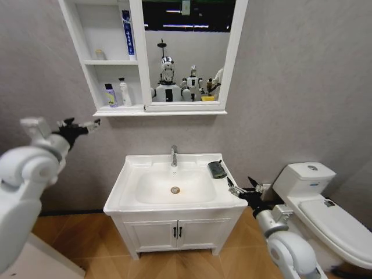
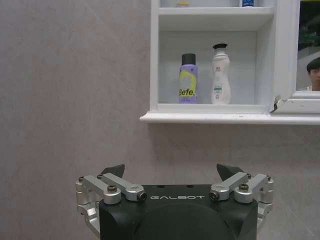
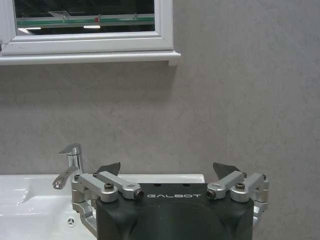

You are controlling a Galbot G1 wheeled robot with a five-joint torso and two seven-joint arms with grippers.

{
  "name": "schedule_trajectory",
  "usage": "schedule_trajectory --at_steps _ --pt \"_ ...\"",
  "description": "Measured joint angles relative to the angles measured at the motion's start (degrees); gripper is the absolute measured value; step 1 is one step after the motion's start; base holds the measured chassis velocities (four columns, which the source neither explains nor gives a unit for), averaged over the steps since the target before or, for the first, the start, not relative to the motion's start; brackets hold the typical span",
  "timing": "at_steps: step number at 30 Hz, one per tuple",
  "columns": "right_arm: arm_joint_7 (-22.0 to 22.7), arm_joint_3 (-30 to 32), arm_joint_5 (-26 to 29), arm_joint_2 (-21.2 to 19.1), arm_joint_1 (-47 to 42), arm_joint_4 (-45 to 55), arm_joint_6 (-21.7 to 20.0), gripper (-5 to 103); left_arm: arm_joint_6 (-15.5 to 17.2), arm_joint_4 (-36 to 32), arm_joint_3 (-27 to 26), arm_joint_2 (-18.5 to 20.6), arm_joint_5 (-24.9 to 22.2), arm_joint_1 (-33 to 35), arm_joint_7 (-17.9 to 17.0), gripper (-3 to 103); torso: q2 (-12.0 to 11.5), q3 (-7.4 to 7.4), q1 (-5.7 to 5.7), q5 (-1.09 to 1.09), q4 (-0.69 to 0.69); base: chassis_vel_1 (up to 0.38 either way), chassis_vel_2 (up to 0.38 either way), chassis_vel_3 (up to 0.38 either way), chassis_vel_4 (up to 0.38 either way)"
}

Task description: Move facial cleanser and shampoo from washbasin to cabinet, then wipe washbasin with towel.

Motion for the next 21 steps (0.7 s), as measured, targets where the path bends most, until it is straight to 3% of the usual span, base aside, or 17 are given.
schedule_trajectory --at_steps 1,2,4,9,12,17,19,21 --pt "0.3 0.1 0.0 -0.2 -0.2 0.3 -0.2 100 -4.1 -1.5 -2.1 -3.6 3.0 5.8 2.1 100 0.0 0.0 0.0 -0.01 -0.04 0.0 0.0 0.0 0.0" --pt "0.3 0.1 0.0 -0.2 -0.2 0.3 -0.2 100 -4.1 -1.5 -2.1 -3.6 3.0 5.8 2.1 100 0.0 0.0 0.0 -0.01 -0.04 0.0 0.0 0.0 0.0" --pt "0.6 0.4 0.0 -0.4 -0.5 0.5 -0.3 100 -7.4 -4.9 -5.3 -9.0 6.4 14.7 5.7 100 0.0 0.0 0.01 -0.01 -0.02 0.0 0.0 0.0 0.0" --pt "0.6 0.7 0.0 -0.3 -1.0 0.9 -0.3 100 -10.4 -9.9 -9.1 -14.7 8.8 23.4 10.4 100 0.0 0.0 0.0 0.01 -0.03 0.0 0.0 0.0 0.0" --pt "0.6 0.8 -0.2 0.5 -1.6 1.4 -0.3 100 -14.2 -13.5 -10.6 -19.8 8.6 32.9 17.2 100 0.0 0.0 0.0 0.01 -0.01 0.0 0.0 0.0 0.0" --pt "0.7 1.4 -0.3 1.9 -2.3 2.3 -0.3 100 -17.8 -14.5 -9.5 -21.7 9.6 37.9 21.0 100 0.0 0.0 0.0 0.0 -0.06 0.0 0.0 0.0 0.0" --pt "0.8 1.3 -0.4 2.3 -2.1 2.6 -0.3 100 -21.5 -15.7 -8.3 -23.6 11.9 42.5 23.4 100 0.0 0.01 0.01 0.01 -0.03 0.0 0.0 0.0 0.0" --pt "0.8 1.2 -0.5 2.5 -2.2 2.7 -0.3 100 -23.0 -15.9 -7.6 -24.3 13.5 43.6 23.8 100 0.0 0.0 0.01 0.01 -0.03 0.0 0.0 0.0 0.0"
